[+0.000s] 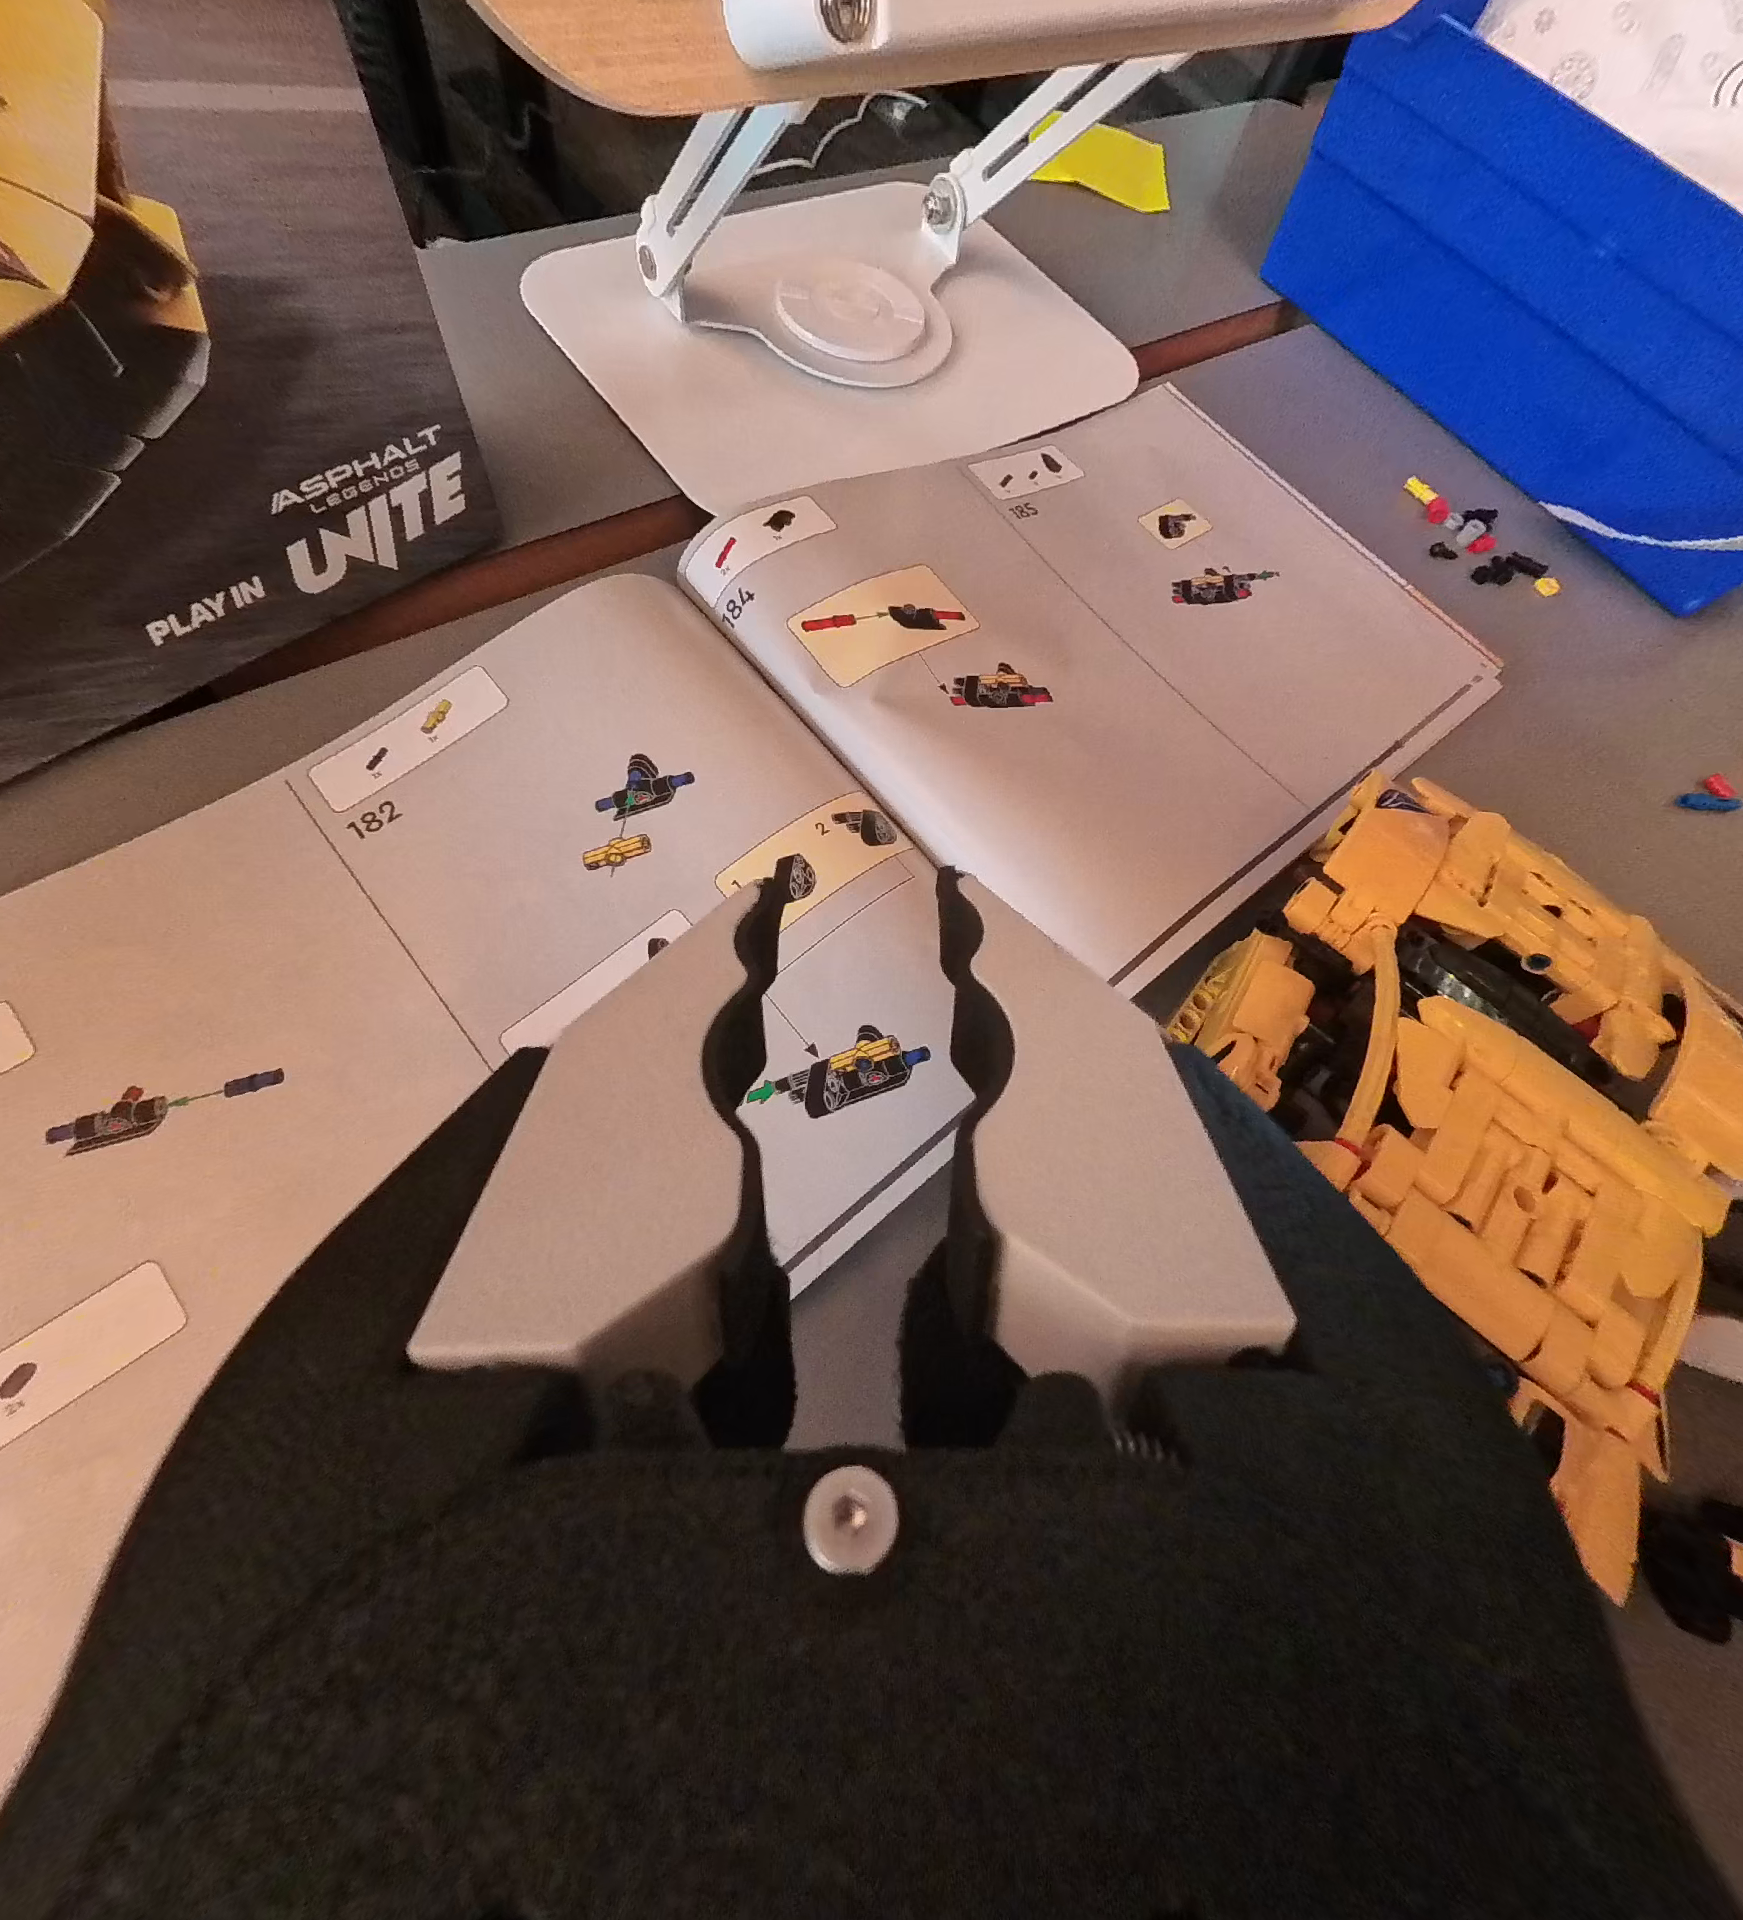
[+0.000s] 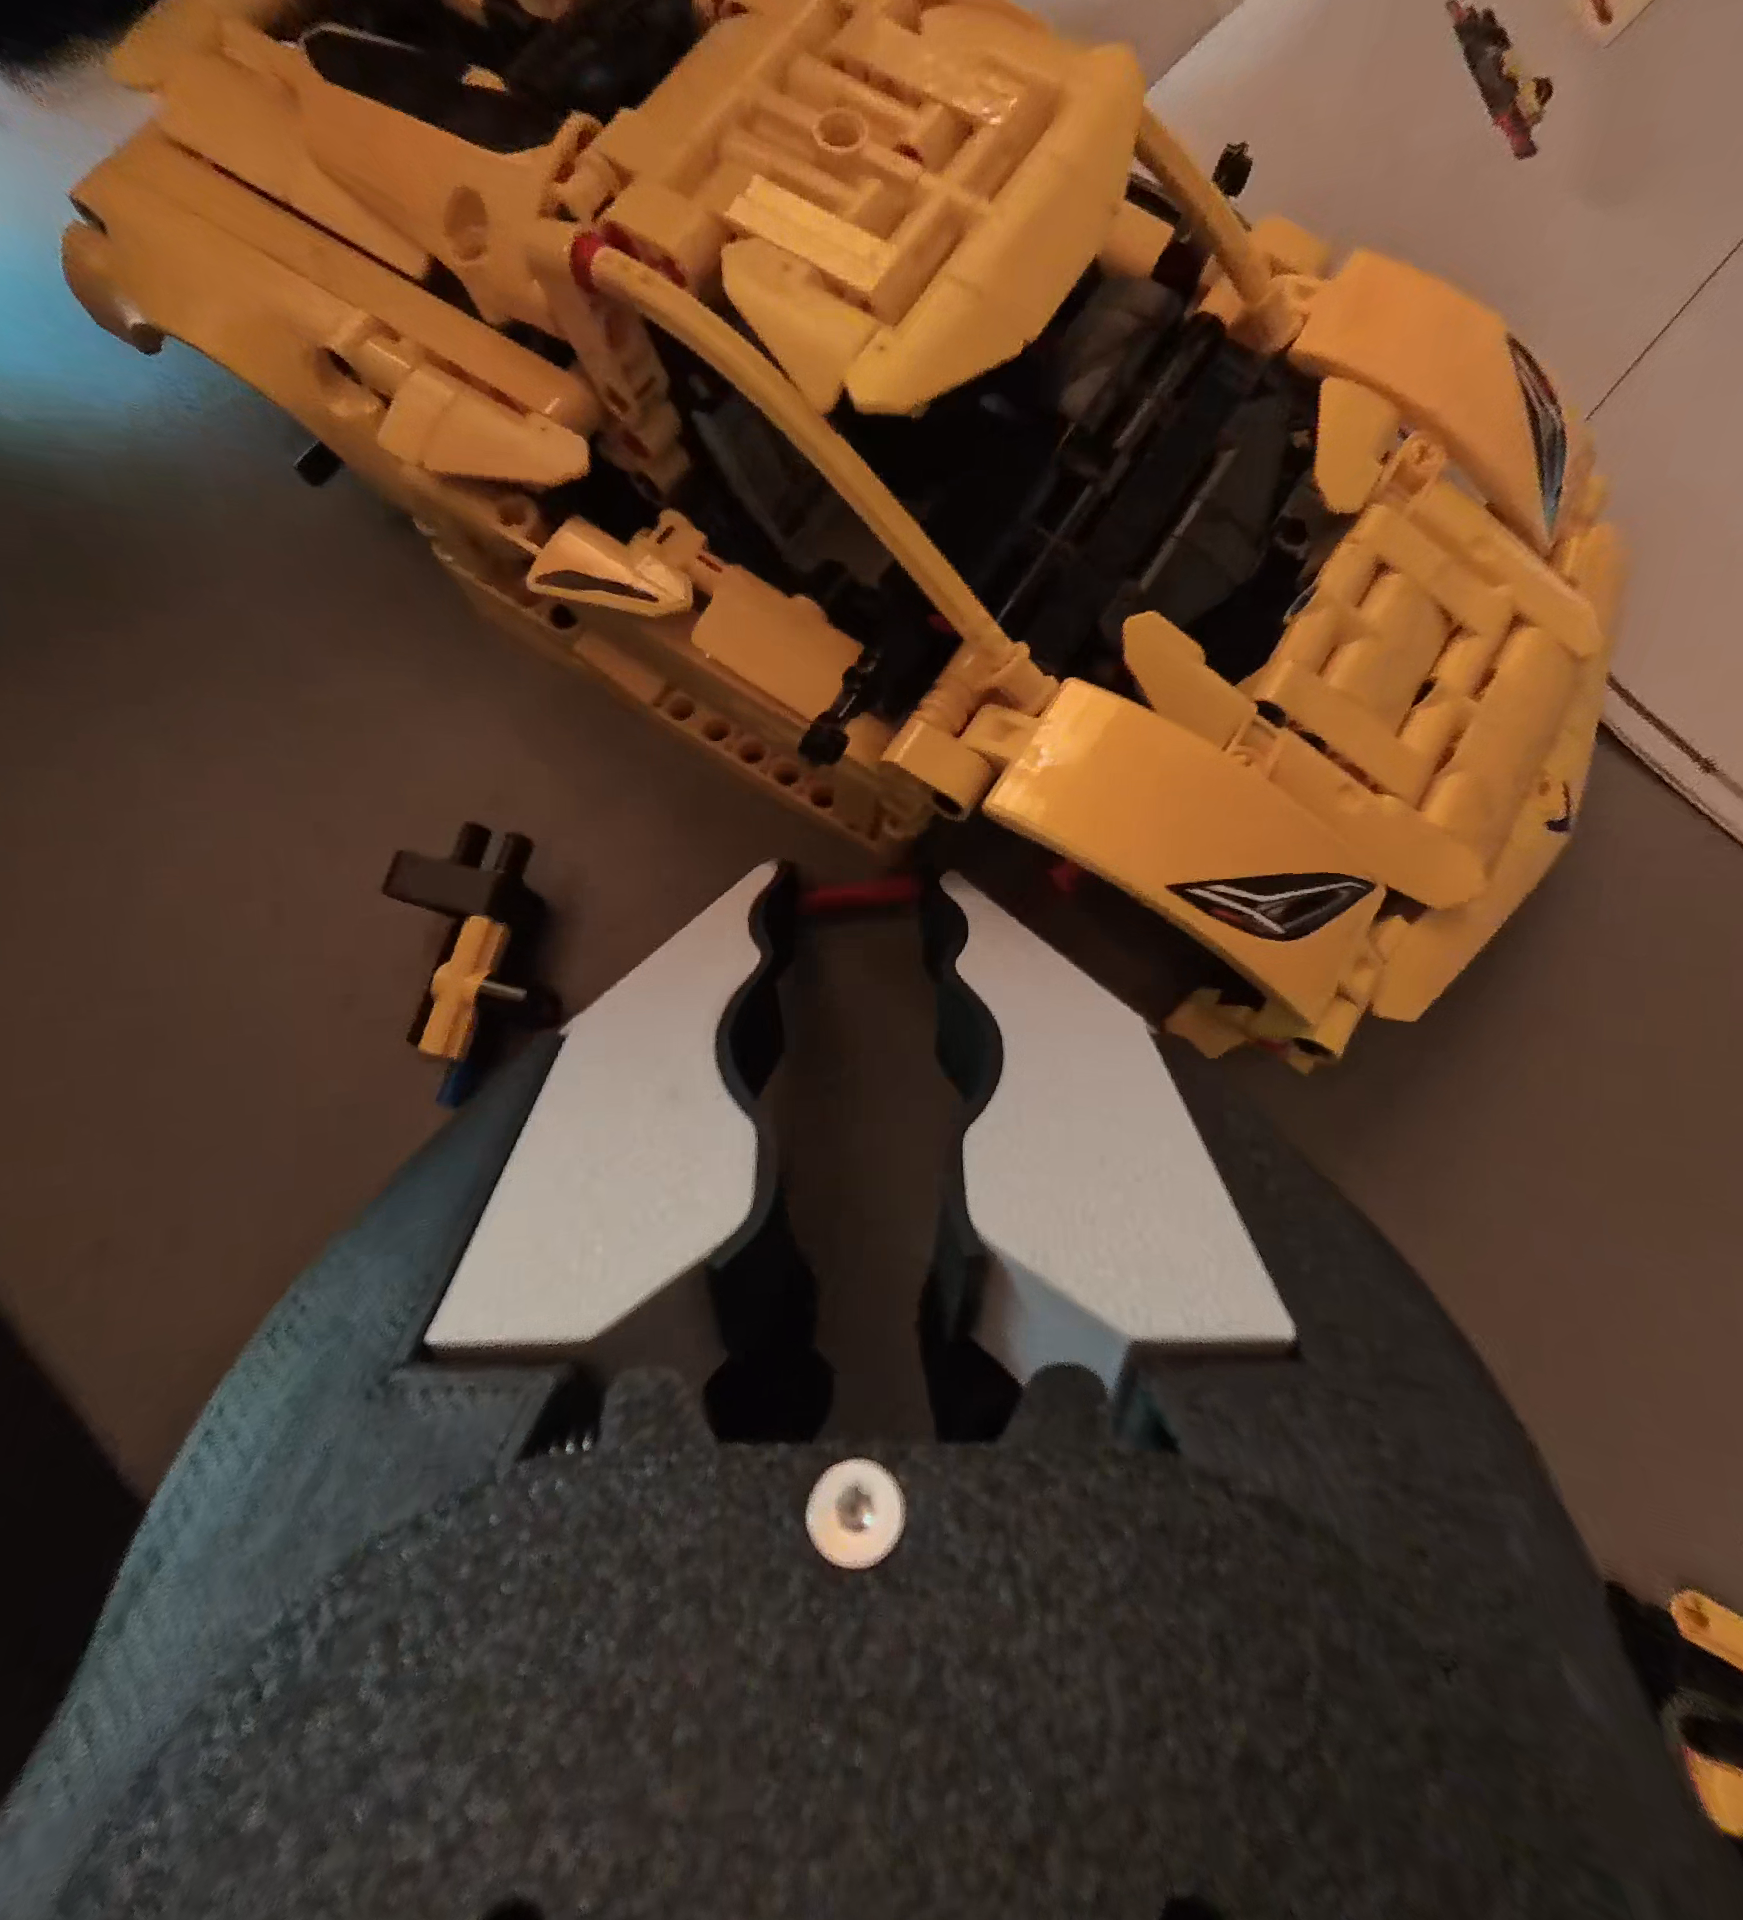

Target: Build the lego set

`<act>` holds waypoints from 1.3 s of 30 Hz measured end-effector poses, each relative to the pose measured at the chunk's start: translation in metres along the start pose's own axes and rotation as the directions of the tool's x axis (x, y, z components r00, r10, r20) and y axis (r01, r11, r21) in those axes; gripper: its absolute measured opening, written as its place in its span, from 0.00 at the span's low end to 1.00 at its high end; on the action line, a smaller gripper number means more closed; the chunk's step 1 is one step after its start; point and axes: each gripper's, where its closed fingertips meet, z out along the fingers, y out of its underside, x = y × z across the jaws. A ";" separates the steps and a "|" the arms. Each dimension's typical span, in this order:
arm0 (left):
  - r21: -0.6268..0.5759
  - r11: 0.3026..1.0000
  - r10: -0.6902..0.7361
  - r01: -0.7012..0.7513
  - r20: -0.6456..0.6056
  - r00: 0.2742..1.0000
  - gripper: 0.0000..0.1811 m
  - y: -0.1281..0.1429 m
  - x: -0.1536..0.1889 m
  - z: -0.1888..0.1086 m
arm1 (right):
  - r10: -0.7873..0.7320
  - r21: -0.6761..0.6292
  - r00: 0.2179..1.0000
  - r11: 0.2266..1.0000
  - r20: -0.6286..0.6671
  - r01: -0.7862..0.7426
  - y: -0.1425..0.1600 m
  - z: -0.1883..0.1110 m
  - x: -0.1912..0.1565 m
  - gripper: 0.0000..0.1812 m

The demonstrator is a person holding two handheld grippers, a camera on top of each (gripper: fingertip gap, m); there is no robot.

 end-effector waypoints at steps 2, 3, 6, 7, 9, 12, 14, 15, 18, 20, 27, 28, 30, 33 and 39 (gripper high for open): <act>0.002 1.000 -0.004 0.004 -0.002 1.000 0.17 0.000 0.000 0.000 | -0.005 -0.020 1.000 1.000 0.002 0.005 0.004 -0.005 0.000 0.13; 0.003 1.000 -0.004 0.004 -0.001 1.000 0.17 -0.001 -0.001 -0.001 | -0.013 -0.028 1.000 1.000 0.012 0.013 0.007 -0.009 -0.001 0.13; 0.005 1.000 -0.004 0.004 0.001 1.000 0.17 -0.001 -0.001 -0.002 | -0.053 -0.037 0.997 0.998 0.051 0.055 0.017 -0.030 -0.005 0.13; 0.006 1.000 -0.004 0.004 0.000 1.000 0.17 -0.001 -0.001 -0.002 | -0.068 -0.034 0.992 0.997 0.103 0.071 0.022 -0.038 -0.011 0.13; 0.007 1.000 -0.004 0.004 0.000 1.000 0.17 -0.002 -0.001 -0.002 | -0.061 -0.079 0.992 0.994 0.112 0.070 0.040 -0.052 -0.007 0.13; 0.005 1.000 0.000 0.000 -0.002 1.000 0.17 -0.001 0.000 -0.002 | -0.046 -0.045 0.988 0.998 0.150 0.053 0.051 -0.064 -0.008 0.13; 0.003 1.000 0.004 -0.004 -0.002 1.000 0.17 -0.001 0.002 -0.001 | -0.022 -0.047 0.990 0.998 0.141 0.029 0.053 -0.064 -0.007 0.13; 0.002 1.000 0.006 -0.006 -0.003 1.000 0.17 -0.001 0.002 -0.001 | -0.020 -0.053 0.992 0.998 0.128 0.027 0.054 -0.061 -0.006 0.13; 0.001 1.000 0.012 -0.012 0.000 1.000 0.17 -0.001 0.003 -0.001 | -0.050 -0.061 0.994 0.997 0.094 0.056 0.054 -0.053 -0.004 0.13; 0.003 1.000 0.012 -0.012 -0.001 1.000 0.17 -0.002 0.003 -0.002 | -0.065 -0.042 0.994 0.997 0.091 0.069 0.052 -0.051 -0.005 0.13; 0.002 1.000 0.013 -0.013 -0.001 1.000 0.17 -0.002 0.003 -0.002 | -0.041 -0.045 0.994 0.998 0.098 0.046 0.054 -0.058 -0.003 0.16; 0.002 1.000 0.014 -0.014 -0.001 1.000 0.17 -0.002 0.002 -0.002 | -0.038 -0.041 0.995 0.998 0.095 0.042 0.053 -0.061 -0.002 0.15; 0.003 1.000 0.014 -0.014 0.001 1.000 0.17 -0.002 0.002 -0.002 | -0.031 -0.033 0.996 0.999 0.083 0.034 0.053 -0.067 0.003 0.15; 0.003 1.000 0.010 -0.010 0.000 1.000 0.17 -0.001 0.001 -0.002 | -0.016 -0.030 0.998 0.999 0.065 0.018 0.055 -0.077 0.012 0.15; -0.004 1.000 0.016 -0.016 0.003 1.000 0.17 0.000 0.002 -0.001 | 0.034 0.084 0.999 0.996 0.021 -0.035 0.046 -0.096 0.035 0.15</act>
